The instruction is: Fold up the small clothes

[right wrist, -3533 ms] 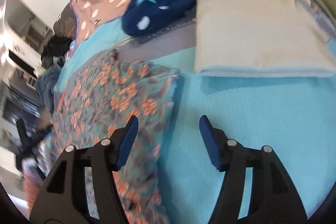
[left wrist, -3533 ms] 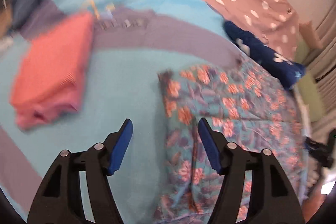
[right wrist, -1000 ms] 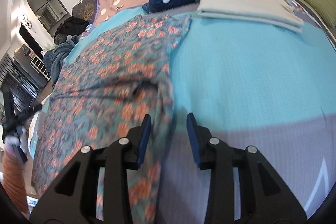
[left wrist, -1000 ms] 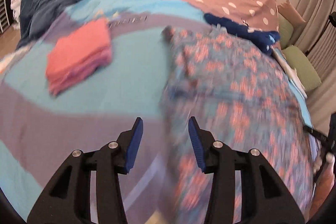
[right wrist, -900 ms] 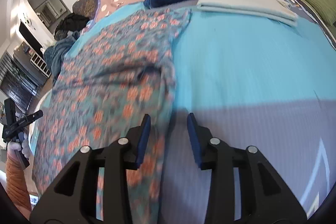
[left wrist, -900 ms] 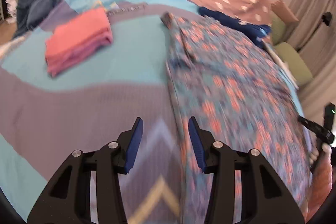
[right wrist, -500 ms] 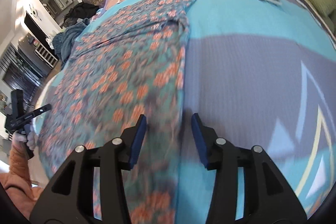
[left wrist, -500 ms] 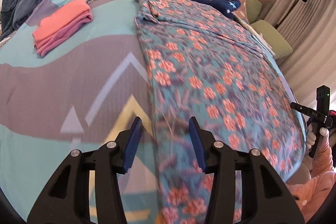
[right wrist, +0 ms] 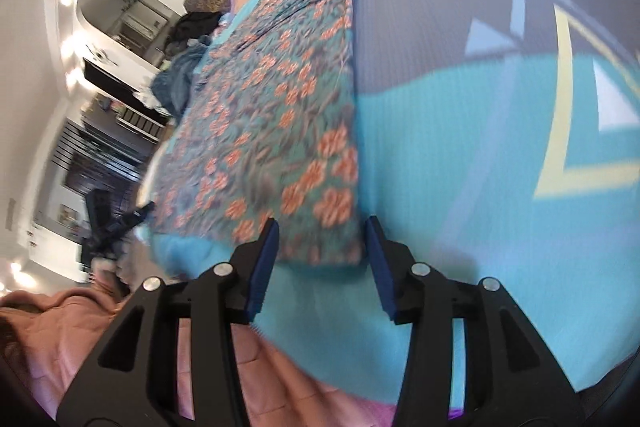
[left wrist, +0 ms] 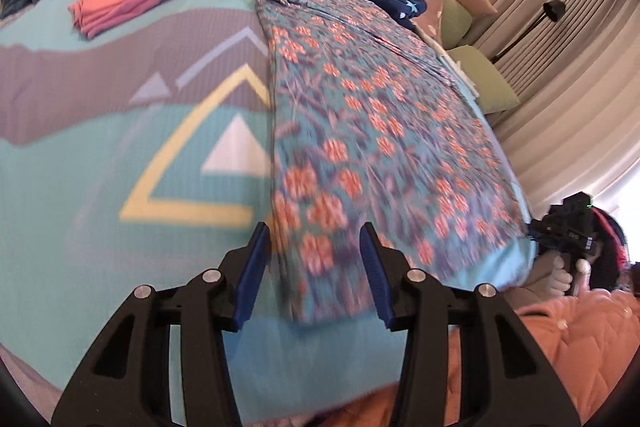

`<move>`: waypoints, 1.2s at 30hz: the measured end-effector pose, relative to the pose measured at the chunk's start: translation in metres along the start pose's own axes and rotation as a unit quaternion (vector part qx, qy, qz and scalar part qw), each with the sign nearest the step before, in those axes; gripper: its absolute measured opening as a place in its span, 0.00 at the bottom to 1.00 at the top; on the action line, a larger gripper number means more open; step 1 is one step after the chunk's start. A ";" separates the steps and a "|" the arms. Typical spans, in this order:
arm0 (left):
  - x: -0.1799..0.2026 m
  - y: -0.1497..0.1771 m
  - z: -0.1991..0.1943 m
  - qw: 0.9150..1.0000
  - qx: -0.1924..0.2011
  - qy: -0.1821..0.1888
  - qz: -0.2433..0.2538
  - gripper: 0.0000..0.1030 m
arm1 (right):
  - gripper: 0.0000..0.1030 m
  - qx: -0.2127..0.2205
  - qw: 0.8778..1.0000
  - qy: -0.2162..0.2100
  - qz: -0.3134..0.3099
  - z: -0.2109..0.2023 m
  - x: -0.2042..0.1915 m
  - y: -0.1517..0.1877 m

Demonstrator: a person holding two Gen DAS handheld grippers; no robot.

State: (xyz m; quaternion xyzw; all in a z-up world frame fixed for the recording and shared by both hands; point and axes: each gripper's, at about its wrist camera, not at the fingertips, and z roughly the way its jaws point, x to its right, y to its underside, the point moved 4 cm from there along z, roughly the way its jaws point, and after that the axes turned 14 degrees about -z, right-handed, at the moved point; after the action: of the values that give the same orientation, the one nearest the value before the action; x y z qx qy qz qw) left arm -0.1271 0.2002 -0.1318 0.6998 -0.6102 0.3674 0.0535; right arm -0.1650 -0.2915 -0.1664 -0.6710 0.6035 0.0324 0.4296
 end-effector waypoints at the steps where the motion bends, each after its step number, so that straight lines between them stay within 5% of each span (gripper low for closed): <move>1: -0.002 0.001 -0.001 1.000 -0.001 0.006 -0.003 0.46 | 0.44 0.002 1.000 -0.008 0.005 0.001 0.002 0.000; 9: -0.014 -0.018 0.012 0.996 -0.018 0.081 -0.037 0.47 | 0.45 0.009 0.997 -0.070 0.031 0.014 0.010 -0.022; 17: -0.002 -0.014 0.013 0.999 -0.009 0.035 -0.024 0.46 | 0.45 0.009 0.995 -0.088 0.051 0.021 0.003 -0.023; 21: 0.002 -0.011 0.014 0.998 -0.020 0.046 -0.023 0.47 | 0.45 -0.007 0.995 -0.090 0.038 0.029 -0.005 -0.027; 23: 0.000 -0.013 0.017 0.998 -0.023 0.056 -0.030 0.46 | 0.38 -0.011 0.995 -0.091 0.048 0.037 -0.001 -0.035; 25: -0.003 -0.017 0.018 0.996 -0.025 0.074 -0.053 0.46 | 0.17 -0.020 0.994 -0.083 0.071 0.042 0.006 -0.039; 26: -0.003 -0.018 0.019 0.995 -0.024 0.073 -0.057 0.43 | 0.15 -0.022 0.993 -0.082 0.080 0.043 0.008 -0.040; 28: -0.002 -0.017 0.019 0.996 -0.022 0.058 -0.057 0.03 | 0.11 -0.013 0.993 -0.080 0.090 0.037 0.011 -0.037; 32: -0.006 -0.017 0.016 0.993 -0.009 0.064 -0.096 0.03 | 0.06 0.020 0.992 -0.070 0.101 0.017 0.017 -0.034; 36: 0.013 -0.029 -0.002 0.988 0.029 0.112 -0.102 0.03 | 0.05 0.056 0.988 -0.094 0.105 0.000 0.015 -0.041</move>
State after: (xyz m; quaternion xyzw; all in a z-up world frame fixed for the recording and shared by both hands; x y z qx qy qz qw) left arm -0.1027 0.1985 -0.1120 0.7142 -0.5146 0.4537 0.1388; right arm -0.1264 -0.3071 -0.1523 -0.5727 0.6285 0.1068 0.5154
